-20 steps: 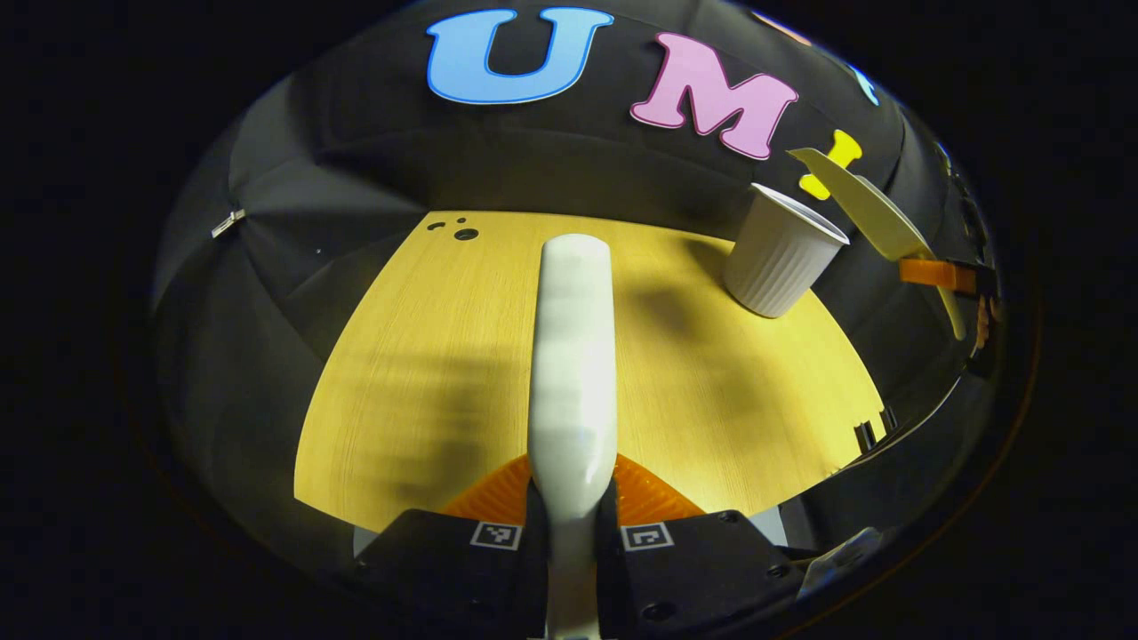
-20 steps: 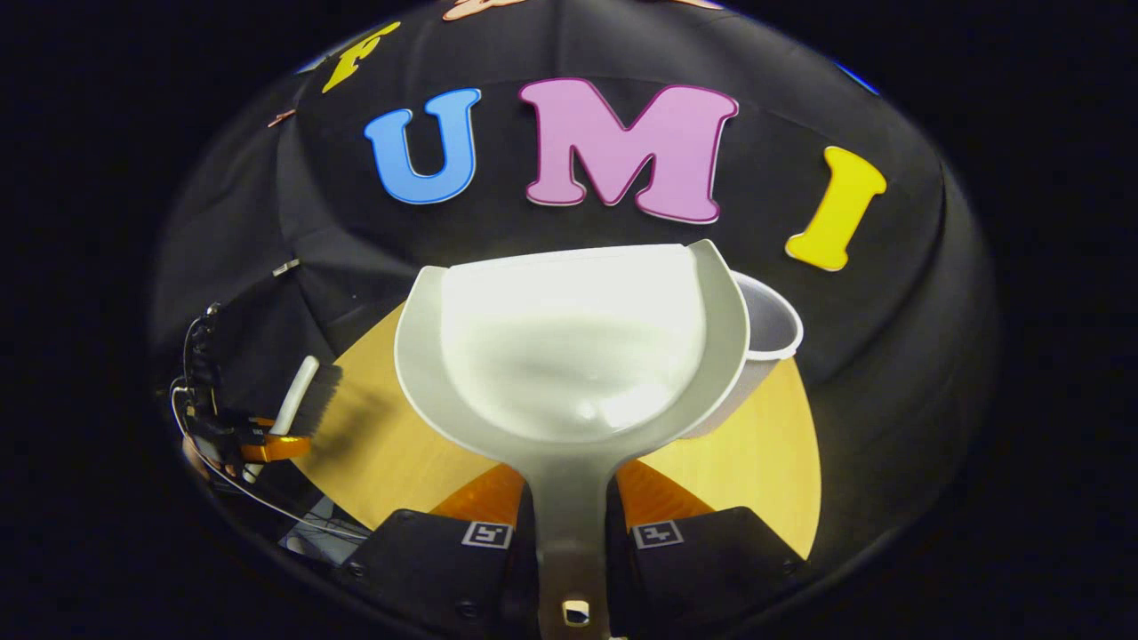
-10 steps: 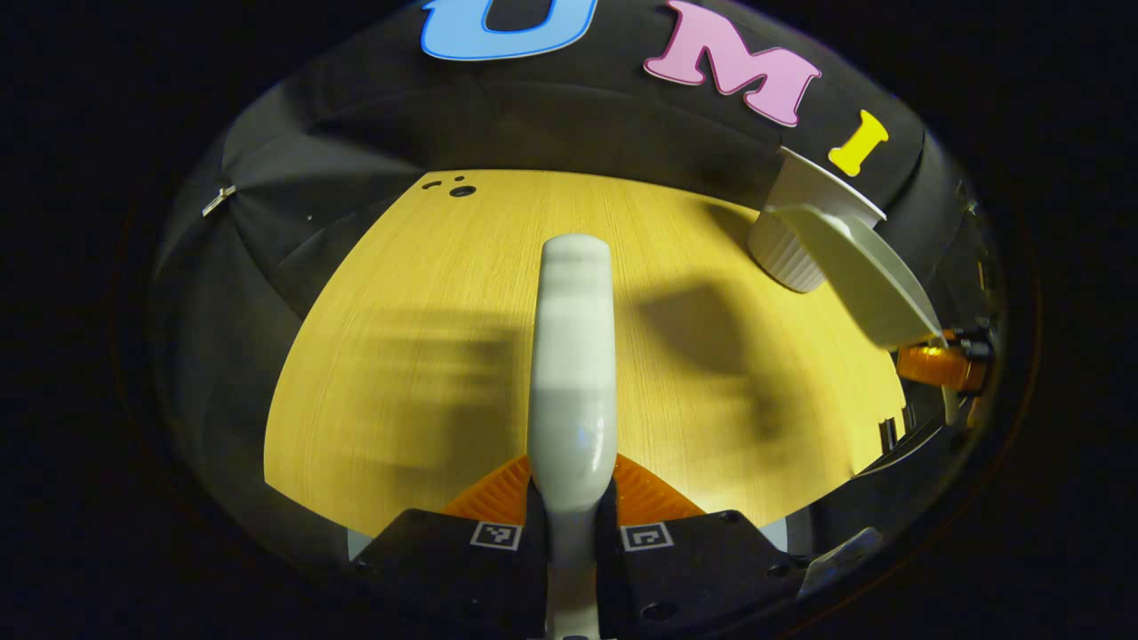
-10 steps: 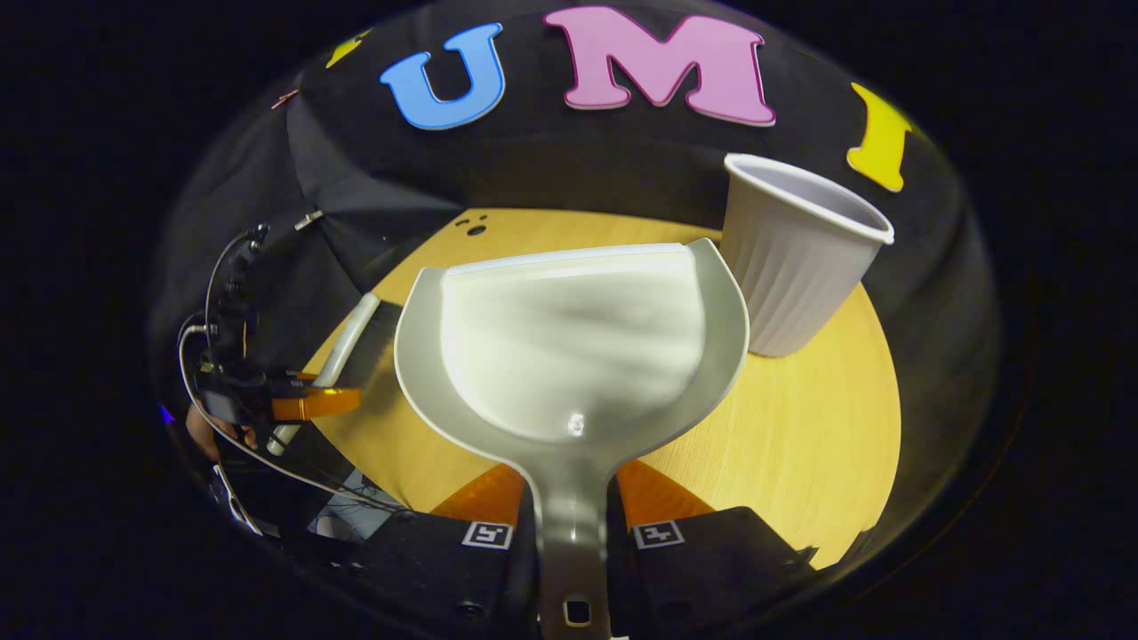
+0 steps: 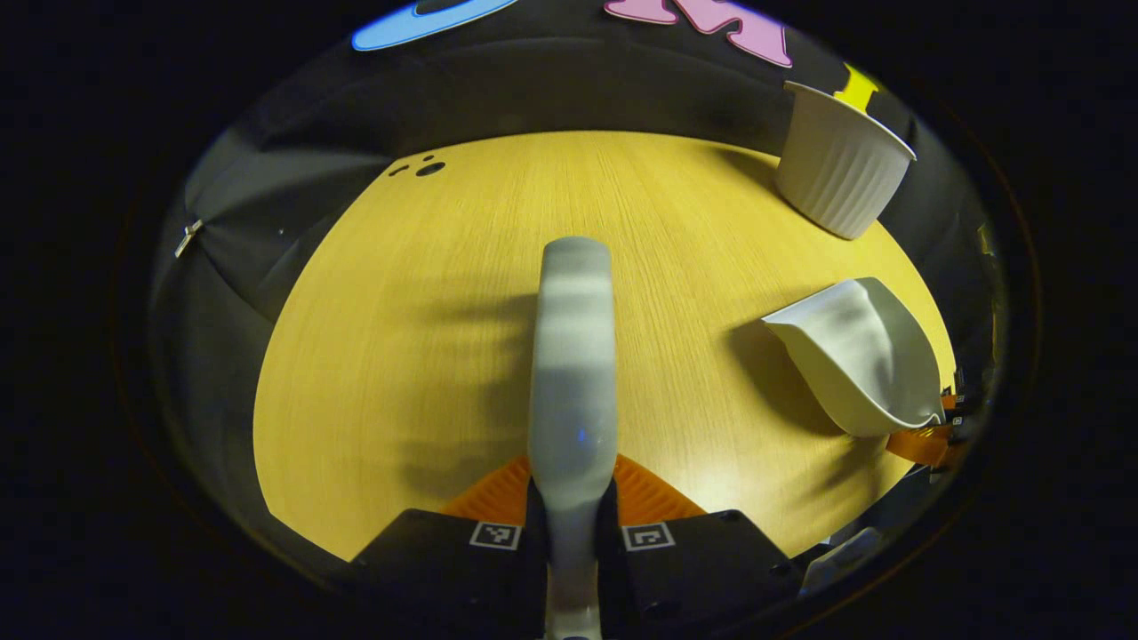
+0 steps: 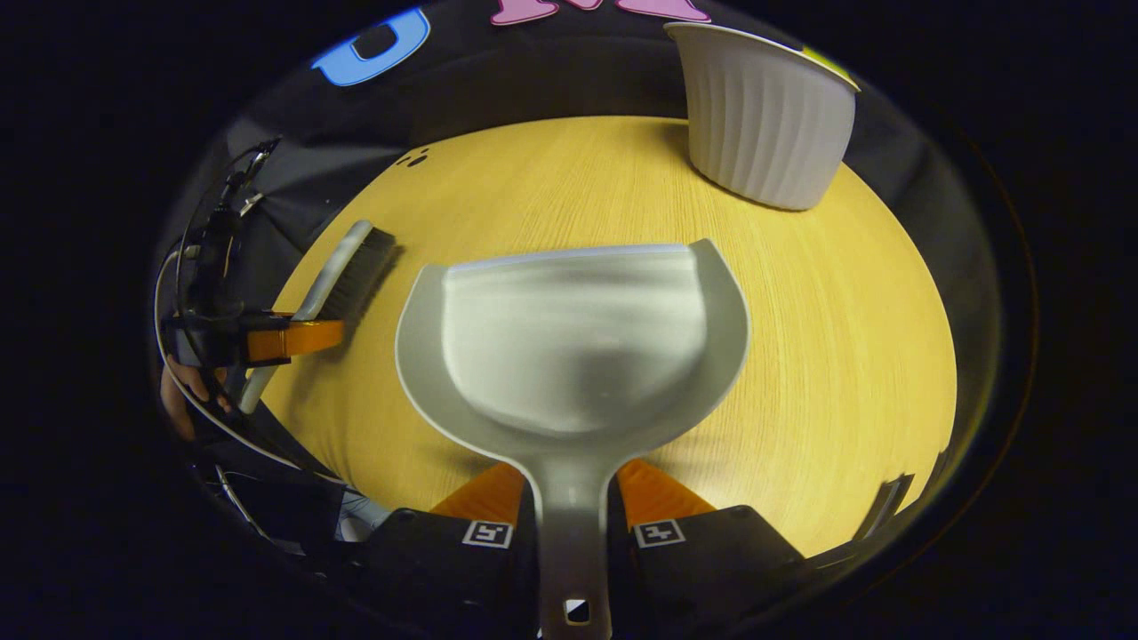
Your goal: Pick up the small broom and dustpan from the desktop, sweep the trash into the dustpan with the broom, and then empty the trash into the garbage bin.
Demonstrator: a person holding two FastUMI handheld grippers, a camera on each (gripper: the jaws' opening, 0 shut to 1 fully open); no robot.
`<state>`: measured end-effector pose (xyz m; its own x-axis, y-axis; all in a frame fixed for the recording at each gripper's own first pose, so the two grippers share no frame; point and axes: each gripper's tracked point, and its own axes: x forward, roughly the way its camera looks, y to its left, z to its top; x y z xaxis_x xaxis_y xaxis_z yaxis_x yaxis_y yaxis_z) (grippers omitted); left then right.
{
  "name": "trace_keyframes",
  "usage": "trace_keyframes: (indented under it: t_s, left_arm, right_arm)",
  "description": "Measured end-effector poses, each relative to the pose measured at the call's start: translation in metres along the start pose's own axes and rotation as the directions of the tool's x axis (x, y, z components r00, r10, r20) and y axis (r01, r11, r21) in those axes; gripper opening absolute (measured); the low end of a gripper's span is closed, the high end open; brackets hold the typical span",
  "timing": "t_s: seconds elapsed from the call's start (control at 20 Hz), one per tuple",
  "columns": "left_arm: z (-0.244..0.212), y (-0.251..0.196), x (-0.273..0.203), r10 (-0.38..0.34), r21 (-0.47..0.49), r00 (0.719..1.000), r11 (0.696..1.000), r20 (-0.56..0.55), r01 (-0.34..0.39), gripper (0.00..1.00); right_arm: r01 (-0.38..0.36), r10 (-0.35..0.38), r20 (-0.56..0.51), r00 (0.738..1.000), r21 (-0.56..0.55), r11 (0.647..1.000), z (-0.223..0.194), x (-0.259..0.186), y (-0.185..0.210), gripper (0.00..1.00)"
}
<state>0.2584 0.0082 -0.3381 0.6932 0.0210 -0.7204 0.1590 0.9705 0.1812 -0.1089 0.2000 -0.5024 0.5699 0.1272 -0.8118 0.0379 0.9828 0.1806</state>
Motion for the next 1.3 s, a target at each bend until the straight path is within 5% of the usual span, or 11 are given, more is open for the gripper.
trace_keyframes:
  t_s: [0.25,0.4,0.5,0.55,0.65,0.95,1.3]
  left_arm:
    - [0.004,0.005,0.011,0.034,0.034,0.999,0.999,-0.001,-0.034,0.29]
    - [0.0,0.002,0.006,0.036,0.052,0.999,0.998,-0.016,-0.035,0.3]
    - [-0.003,-0.001,-0.002,0.018,0.043,1.0,0.999,-0.016,-0.017,0.43]
    - [-0.003,-0.003,-0.008,0.016,0.042,1.0,0.999,-0.007,-0.015,0.62]
    - [0.002,0.0,-0.03,0.043,0.049,0.999,0.998,0.032,-0.045,1.0]
    - [0.051,-0.014,-0.133,0.141,0.032,0.946,0.987,0.291,-0.157,0.97]
    - [0.088,-0.077,-0.249,0.197,-0.148,0.816,0.979,0.544,-0.138,0.97]
  right_arm:
    - [0.045,-0.045,0.011,0.999,0.027,0.999,0.001,0.01,0.001,0.31]
    - [0.016,-0.017,0.01,1.0,0.055,0.998,0.002,0.011,0.01,0.4]
    - [-0.008,0.008,0.006,1.0,0.065,0.998,0.003,0.011,0.015,0.49]
    - [-0.022,0.021,0.011,1.0,0.068,0.997,0.005,0.011,0.018,0.6]
    - [-0.02,0.018,0.03,0.999,0.062,0.998,0.011,0.0,0.015,1.0]
    - [-0.009,0.012,0.236,0.972,-0.014,1.0,0.066,-0.067,-0.013,0.99]
    - [-0.018,0.089,0.516,0.852,-0.142,0.99,0.153,-0.164,-0.056,0.99]
